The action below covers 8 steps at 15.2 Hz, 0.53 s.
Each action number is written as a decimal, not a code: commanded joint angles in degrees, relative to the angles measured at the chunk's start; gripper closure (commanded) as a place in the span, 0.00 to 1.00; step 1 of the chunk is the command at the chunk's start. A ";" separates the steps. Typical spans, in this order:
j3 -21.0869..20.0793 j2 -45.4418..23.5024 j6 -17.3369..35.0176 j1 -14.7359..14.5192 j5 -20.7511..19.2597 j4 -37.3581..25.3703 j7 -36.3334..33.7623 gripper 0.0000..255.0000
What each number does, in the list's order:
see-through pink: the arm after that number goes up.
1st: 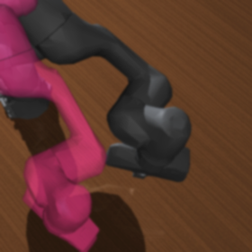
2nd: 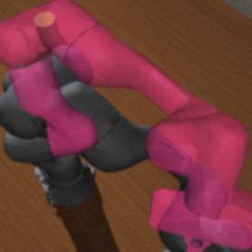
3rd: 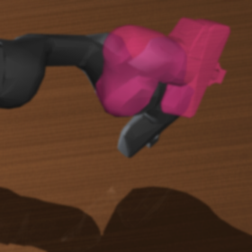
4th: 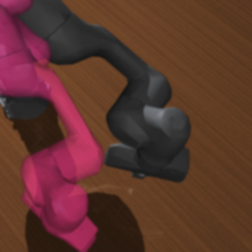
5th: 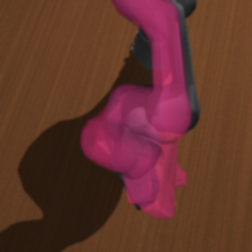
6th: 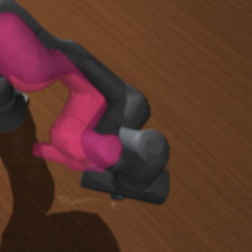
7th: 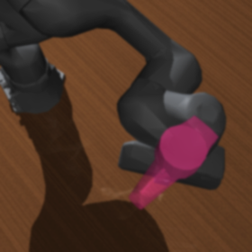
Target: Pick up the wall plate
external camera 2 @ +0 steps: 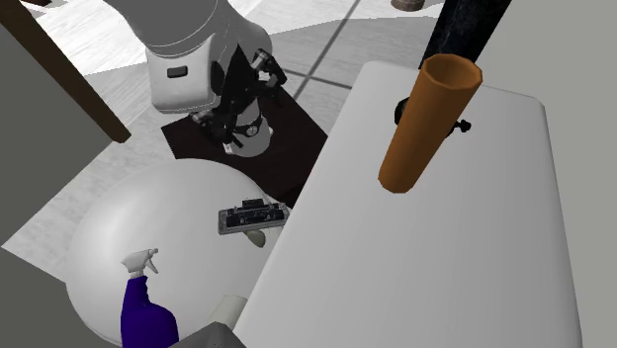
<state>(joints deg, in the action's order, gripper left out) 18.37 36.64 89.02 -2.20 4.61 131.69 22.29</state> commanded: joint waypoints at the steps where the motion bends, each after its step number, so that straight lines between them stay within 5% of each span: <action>1: 5.02 -4.19 0.08 -1.13 1.05 -0.87 7.23 0.00; 8: 20.18 -25.92 -3.09 -5.98 9.03 -8.28 33.52 0.00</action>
<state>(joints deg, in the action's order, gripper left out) 36.54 14.52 87.07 -7.46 12.02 125.14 51.32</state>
